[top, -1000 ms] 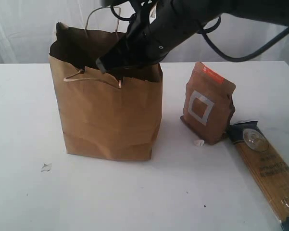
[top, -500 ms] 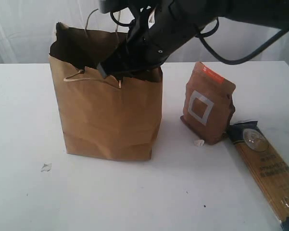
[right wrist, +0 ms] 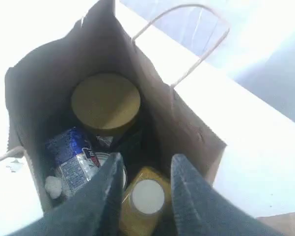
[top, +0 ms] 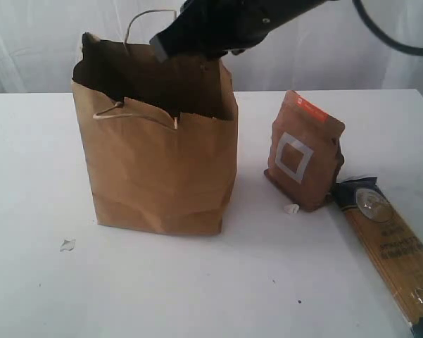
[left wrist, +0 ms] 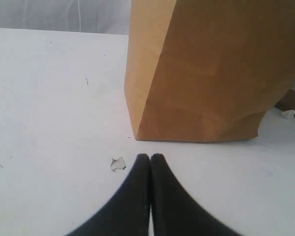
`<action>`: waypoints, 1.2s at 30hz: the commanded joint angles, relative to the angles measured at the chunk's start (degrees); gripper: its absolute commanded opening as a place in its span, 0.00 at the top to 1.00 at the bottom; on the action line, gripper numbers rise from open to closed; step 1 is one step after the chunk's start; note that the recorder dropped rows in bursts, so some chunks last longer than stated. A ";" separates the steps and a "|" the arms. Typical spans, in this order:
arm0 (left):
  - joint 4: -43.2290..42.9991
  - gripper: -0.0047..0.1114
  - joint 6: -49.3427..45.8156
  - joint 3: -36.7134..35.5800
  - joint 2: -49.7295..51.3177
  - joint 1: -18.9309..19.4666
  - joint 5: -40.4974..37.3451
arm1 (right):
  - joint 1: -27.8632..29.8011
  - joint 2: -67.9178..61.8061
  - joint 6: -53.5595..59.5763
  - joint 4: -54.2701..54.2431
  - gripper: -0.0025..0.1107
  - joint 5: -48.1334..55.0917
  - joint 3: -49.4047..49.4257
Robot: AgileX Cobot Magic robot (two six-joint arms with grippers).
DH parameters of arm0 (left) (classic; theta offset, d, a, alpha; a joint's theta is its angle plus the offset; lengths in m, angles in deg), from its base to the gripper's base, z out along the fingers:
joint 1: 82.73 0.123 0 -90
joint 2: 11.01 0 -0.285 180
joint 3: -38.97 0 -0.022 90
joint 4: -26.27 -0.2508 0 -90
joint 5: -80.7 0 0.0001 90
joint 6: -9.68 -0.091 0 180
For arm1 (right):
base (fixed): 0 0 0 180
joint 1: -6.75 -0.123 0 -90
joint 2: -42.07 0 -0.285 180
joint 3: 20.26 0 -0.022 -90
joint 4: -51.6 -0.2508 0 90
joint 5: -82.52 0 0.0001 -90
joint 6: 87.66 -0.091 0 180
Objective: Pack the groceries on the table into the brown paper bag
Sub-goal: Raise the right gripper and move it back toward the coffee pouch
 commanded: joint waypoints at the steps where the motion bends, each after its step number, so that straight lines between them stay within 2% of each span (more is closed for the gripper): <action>1: 0.40 0.96 -0.01 -0.16 -0.31 0.01 0.19 | 0.47 4.21 -0.37 2.61 0.69 1.51 1.15; 15: 0.40 0.96 -0.01 -0.16 -0.31 0.01 0.19 | 0.47 20.16 -15.76 18.83 0.69 2.61 14.12; 21: 0.40 0.96 -0.01 -0.16 -0.31 0.01 0.19 | 0.47 26.43 -34.30 29.46 0.69 8.29 22.26; 26: 0.40 0.96 -0.01 -0.16 -0.31 0.01 0.19 | 0.47 28.35 -37.67 24.42 0.69 11.04 30.43; 31: 0.40 0.96 -0.01 -0.16 -0.31 0.01 0.19 | 0.47 28.35 -40.04 23.73 0.69 7.18 39.18; 36: 0.40 0.96 -0.01 -0.16 -0.31 0.01 0.19 | 0.47 28.35 -40.48 23.86 0.69 4.56 43.35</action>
